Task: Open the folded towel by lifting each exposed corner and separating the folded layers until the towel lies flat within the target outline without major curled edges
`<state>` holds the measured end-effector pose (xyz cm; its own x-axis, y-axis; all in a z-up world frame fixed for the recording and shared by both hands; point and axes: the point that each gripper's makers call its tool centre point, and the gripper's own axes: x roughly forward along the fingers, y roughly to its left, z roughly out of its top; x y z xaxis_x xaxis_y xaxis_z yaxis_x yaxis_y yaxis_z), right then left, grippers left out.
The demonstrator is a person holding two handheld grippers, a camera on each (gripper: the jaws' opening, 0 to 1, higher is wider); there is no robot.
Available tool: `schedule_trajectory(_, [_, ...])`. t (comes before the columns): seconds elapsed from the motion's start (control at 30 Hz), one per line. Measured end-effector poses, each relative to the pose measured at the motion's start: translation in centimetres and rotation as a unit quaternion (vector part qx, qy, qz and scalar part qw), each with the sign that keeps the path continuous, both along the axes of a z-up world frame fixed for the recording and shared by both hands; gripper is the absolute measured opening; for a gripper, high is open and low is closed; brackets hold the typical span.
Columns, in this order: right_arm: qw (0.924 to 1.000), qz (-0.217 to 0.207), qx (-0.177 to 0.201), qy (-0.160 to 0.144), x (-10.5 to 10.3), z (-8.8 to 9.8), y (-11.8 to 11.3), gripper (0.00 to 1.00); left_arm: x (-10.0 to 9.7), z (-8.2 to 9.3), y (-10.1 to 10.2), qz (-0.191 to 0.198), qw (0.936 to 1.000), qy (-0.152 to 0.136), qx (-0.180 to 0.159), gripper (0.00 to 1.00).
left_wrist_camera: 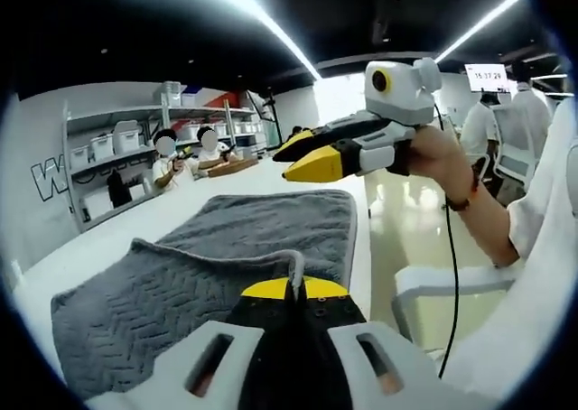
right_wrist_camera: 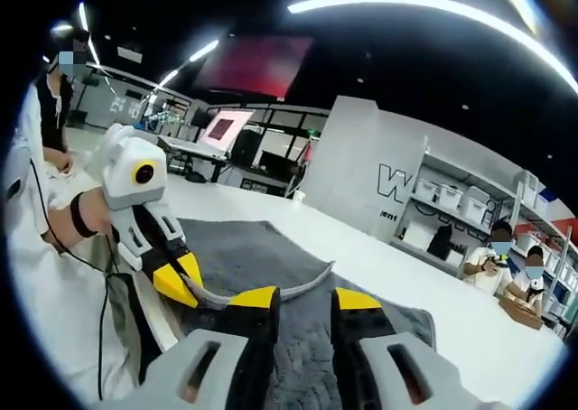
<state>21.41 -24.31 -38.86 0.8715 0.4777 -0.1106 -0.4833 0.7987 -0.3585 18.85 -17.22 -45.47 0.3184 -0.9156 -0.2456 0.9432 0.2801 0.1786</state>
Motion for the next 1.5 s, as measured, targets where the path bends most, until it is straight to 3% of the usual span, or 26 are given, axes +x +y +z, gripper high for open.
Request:
schedule_trajectory(0.17, [1.0,-0.001,0.0,0.003,0.4,-0.1,0.2,0.21,0.3,0.8,0.2,0.008,0.9989,0.023,-0.039,0.01])
schedule_trajectory(0.23, [1.0,0.0,0.002,0.004,0.6,-0.2,0.4,0.21,0.2,0.8,0.3,0.02,0.9967,0.06,-0.052,0.01])
schedule_trajectory(0.47, [0.9999,0.0,0.016,0.007,1.3,0.0,0.8,0.22,0.1,1.5,0.3,0.018,0.9936,0.077,-0.08,0.0])
schedule_trajectory(0.57, [0.9999,0.006,0.014,0.007,1.5,0.1,1.4,0.22,0.2,2.0,0.4,0.02,0.9938,0.063,-0.089,0.0])
schedule_trajectory(0.67, [0.9998,0.012,0.015,0.002,1.5,0.4,1.8,0.22,0.4,2.8,0.7,0.032,0.9902,0.077,-0.112,0.01])
schedule_trajectory(0.8, [0.9997,0.017,0.017,-0.003,1.8,0.8,2.5,0.22,0.7,3.1,1.1,0.048,0.9854,0.107,-0.124,0.01])
schedule_trajectory(0.87, [0.9997,0.02,0.015,-0.002,2.0,0.8,2.8,0.22,0.6,3.0,1.1,0.044,0.986,0.108,-0.119,0.01])
schedule_trajectory(1.0, [0.9996,0.026,0.01,0.001,2.3,0.8,3.3,0.22,0.9,3.0,1.2,0.049,0.9795,0.144,-0.131,0.01])
schedule_trajectory(1.1, [0.9996,0.027,0.01,0.001,2.3,0.7,3.5,0.22,1.3,2.9,1.4,0.06,0.9817,0.129,-0.127,0.0])
schedule_trajectory(1.23, [0.9995,0.029,0.009,0.0,2.4,0.9,3.7,0.21,1.3,3.2,1.5,0.054,0.9806,0.13,-0.136,0.0])
schedule_trajectory(1.33, [0.9996,0.026,0.003,0.005,2.9,0.8,3.7,0.21,1.2,3.4,1.6,0.056,0.9846,0.101,-0.131,0.0])
schedule_trajectory(1.5, [0.9995,0.031,0.002,0.01,3.0,0.6,4.1,0.21,1.1,3.4,1.6,0.051,0.9847,0.104,-0.13,0.0])
